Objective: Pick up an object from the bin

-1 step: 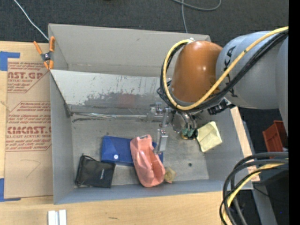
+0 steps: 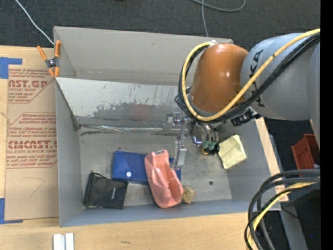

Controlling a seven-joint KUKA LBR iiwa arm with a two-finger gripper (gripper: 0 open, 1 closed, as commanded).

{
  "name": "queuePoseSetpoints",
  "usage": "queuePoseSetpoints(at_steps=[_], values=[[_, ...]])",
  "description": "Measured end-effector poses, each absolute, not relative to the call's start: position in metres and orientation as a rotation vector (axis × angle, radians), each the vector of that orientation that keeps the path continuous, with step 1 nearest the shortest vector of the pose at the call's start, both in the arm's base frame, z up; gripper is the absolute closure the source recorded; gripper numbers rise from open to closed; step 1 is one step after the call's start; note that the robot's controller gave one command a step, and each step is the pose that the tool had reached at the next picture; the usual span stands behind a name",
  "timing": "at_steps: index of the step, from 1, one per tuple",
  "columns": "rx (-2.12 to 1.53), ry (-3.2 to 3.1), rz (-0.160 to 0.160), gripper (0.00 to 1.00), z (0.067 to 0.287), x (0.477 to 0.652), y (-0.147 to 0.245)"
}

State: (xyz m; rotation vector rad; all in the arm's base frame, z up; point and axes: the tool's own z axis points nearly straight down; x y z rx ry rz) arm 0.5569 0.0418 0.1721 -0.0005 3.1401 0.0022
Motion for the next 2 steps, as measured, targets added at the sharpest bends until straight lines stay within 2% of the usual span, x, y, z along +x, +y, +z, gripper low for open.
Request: queuePoseSetpoints(at_steps=[1,2], values=[[-0.051,3.137,0.001,0.00,0.0936,0.5169,0.0752],[-0.052,3.111,0.007,1.00,0.1026,0.5267,0.0739]])
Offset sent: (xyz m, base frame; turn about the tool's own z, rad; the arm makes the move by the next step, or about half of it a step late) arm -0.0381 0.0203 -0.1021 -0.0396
